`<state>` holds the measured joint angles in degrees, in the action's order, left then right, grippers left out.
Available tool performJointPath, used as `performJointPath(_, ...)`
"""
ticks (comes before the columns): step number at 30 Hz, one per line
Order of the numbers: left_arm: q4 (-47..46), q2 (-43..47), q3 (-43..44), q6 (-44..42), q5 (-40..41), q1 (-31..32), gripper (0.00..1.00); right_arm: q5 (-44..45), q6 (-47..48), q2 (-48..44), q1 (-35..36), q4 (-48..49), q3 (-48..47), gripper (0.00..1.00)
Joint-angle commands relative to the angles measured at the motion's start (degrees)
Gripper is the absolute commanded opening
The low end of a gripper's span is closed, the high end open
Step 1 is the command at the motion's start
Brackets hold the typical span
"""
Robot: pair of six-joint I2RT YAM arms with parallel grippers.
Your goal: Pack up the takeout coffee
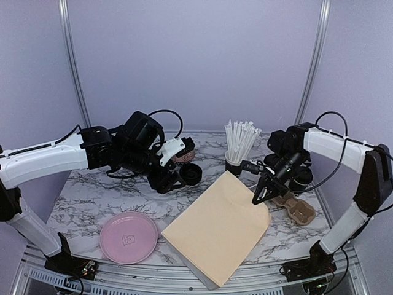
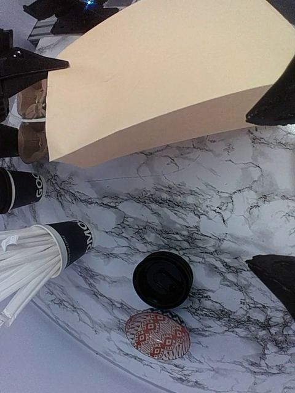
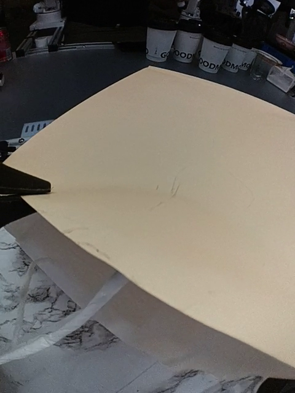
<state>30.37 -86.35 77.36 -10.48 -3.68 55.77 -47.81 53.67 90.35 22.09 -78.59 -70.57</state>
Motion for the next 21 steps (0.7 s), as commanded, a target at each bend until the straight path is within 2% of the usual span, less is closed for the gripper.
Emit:
performJointPath(1,1.5,3.6,-0.9,0.5,2.0,-0.9,0.73,2.3,-0.7,-2.8,5.8,0.0,-7.0,0.00)
performJointPath(9,2.9,7.2,-2.4,3.3,2.9,-1.0,0.73,9.4,-1.8,-1.2,10.5,0.1,-17.9,0.00)
performJointPath(17,4.1,10.5,-3.1,4.3,7.4,-1.1,0.73,26.3,-4.0,-1.8,16.8,2.7,-26.5,0.00)
performJointPath(21,4.5,11.5,-2.2,4.4,8.7,-1.2,0.73,32.2,-3.6,-3.2,20.1,4.2,-26.9,0.00)
